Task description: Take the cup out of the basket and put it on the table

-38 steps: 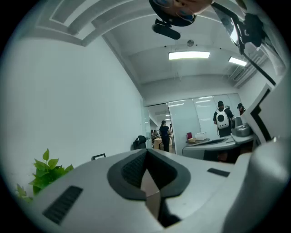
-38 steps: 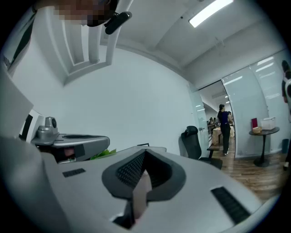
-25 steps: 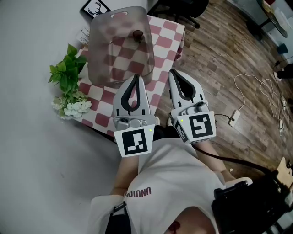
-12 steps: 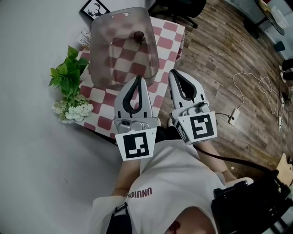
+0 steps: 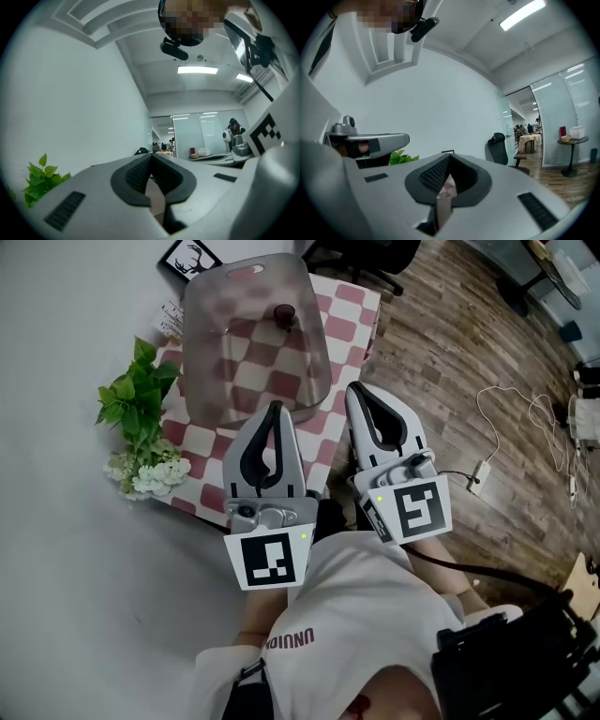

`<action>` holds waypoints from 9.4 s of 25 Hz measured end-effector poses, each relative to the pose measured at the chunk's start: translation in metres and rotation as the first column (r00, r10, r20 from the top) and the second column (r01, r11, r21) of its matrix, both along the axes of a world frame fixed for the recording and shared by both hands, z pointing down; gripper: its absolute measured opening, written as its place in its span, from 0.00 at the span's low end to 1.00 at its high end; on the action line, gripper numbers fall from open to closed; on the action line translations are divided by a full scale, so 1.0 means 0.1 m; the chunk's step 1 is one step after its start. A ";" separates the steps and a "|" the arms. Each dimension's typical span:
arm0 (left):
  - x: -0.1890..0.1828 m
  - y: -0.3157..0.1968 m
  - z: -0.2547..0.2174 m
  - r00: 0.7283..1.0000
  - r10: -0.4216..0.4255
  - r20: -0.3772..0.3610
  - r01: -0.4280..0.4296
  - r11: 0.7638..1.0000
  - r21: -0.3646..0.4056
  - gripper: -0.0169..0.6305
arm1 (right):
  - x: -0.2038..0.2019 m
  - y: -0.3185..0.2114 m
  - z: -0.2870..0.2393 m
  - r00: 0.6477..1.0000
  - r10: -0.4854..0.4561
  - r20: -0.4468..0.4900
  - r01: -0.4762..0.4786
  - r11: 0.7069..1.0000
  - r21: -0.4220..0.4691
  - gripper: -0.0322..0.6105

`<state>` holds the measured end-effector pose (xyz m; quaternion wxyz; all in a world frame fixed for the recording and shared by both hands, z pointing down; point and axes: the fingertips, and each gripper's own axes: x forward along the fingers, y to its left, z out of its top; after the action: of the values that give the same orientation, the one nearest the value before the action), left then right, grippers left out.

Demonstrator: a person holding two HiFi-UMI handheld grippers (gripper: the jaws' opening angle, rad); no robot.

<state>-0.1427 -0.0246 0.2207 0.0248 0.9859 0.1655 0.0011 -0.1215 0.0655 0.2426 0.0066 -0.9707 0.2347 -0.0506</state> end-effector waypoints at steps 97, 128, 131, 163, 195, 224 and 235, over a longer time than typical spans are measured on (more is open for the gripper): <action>2.76 -0.56 1.11 0.752 -0.595 0.284 0.508 0.797 0.326 0.05 | 3.44 -0.97 -0.10 0.418 -0.908 -0.021 0.900 0.411 0.144 0.08; 2.74 0.17 2.87 0.785 -0.107 0.610 0.028 0.990 0.138 0.25 | 3.43 -0.87 -0.06 0.488 -0.873 -0.012 0.869 0.485 0.098 0.08; 2.70 0.18 2.95 0.775 -0.111 0.622 0.007 0.986 0.167 0.25 | 3.43 -0.85 -0.05 0.494 -0.870 -0.008 0.866 0.491 0.098 0.08; 2.70 0.36 3.44 0.722 -0.090 0.686 0.006 0.992 0.124 0.25 | 3.46 -0.81 0.04 0.530 -0.847 0.032 0.845 0.531 0.069 0.08; 2.76 0.25 3.37 0.752 -0.144 0.644 0.044 0.985 0.169 0.11 | 3.48 -0.77 0.01 0.551 -0.834 0.024 0.831 0.552 0.068 0.08; 2.85 0.10 3.02 0.773 -0.204 0.601 0.054 0.964 0.259 0.10 | 3.42 -0.88 0.01 0.512 -0.859 0.020 0.854 0.512 0.091 0.08; 2.88 0.11 2.72 0.797 -0.217 0.564 0.074 0.961 0.266 0.10 | 3.35 -0.91 0.00 0.474 -0.881 0.011 0.875 0.472 0.109 0.08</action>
<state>0.1456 -0.0137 0.4923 -0.0397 0.9428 0.0717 0.3232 0.2139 -0.0258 0.2424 0.0302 -0.7100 0.7002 -0.0684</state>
